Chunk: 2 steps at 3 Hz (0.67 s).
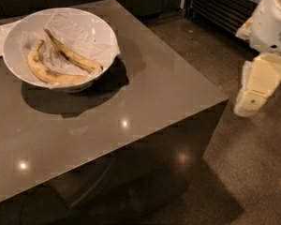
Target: Pick banana from white bowl
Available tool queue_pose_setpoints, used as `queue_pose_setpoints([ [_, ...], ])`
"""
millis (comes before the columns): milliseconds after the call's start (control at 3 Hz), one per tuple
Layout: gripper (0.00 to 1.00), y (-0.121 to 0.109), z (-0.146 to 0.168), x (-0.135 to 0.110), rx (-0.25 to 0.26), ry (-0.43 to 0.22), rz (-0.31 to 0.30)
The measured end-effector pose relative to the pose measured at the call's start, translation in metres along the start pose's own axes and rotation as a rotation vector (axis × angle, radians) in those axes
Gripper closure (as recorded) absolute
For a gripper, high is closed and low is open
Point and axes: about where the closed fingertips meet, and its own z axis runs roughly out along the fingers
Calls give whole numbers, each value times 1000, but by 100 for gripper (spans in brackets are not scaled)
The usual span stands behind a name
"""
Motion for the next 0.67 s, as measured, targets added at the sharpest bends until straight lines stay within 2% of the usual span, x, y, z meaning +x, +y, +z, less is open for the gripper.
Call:
queue_pose_setpoints([
  [333, 0, -34, 18, -48, -81, 30, 6],
  [667, 0, -40, 18, -55, -53, 7, 2],
])
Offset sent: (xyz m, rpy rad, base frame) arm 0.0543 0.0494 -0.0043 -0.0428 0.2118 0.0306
